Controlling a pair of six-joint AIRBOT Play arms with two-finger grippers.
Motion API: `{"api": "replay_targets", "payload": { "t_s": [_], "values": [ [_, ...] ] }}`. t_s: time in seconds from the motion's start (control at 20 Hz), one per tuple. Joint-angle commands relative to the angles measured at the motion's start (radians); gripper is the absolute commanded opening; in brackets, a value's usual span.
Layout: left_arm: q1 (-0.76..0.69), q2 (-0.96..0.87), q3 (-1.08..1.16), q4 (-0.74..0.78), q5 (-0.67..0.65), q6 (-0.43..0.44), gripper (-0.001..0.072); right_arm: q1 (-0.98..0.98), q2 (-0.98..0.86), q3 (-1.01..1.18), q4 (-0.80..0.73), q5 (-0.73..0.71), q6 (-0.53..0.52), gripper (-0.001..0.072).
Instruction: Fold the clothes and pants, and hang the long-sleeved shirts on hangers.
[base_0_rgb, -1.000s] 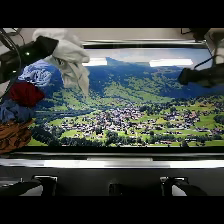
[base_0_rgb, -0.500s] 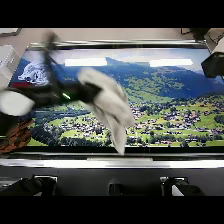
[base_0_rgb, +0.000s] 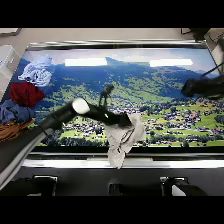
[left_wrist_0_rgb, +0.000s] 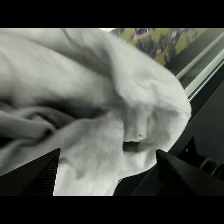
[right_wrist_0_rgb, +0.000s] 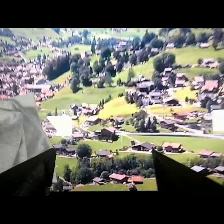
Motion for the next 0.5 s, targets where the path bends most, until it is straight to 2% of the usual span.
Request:
{"api": "replay_targets", "payload": {
  "t_s": [0.0, 0.1, 0.2, 0.25, 0.35, 0.45],
  "values": [
    [0.234, 0.035, 0.079, 0.06, -0.291, 0.011, 0.0709, 0.001, -0.138, -0.097, 0.061, 0.035, -0.002, 0.0673],
    [0.319, 0.103, -0.001, 0.153, -0.423, 0.009, 0.0709, 0.001, -0.204, -0.186, 0.128, 0.033, -0.004, 0.0672],
    [0.321, 0.2, -0.189, 0.215, -0.424, 0.025, 0.0709, 0.001, -0.245, -0.284, 0.199, 0.012, -0.028, 0.0671],
    [0.304, 0.245, -0.299, 0.201, -0.376, 0.024, 0.0709, 0.001, -0.261, -0.341, 0.233, -0.016, -0.034, 0.067],
    [0.224, 0.306, -0.517, 0.081, -0.238, 0.024, 0.0709, 0.001, -0.278, -0.442, 0.308, -0.076, -0.064, 0.0669],
    [0.112, 0.308, -0.637, -0.038, -0.121, 0.042, 0.0709, 0.001, -0.282, -0.497, 0.356, -0.093, -0.103, 0.0669]
  ]
}}
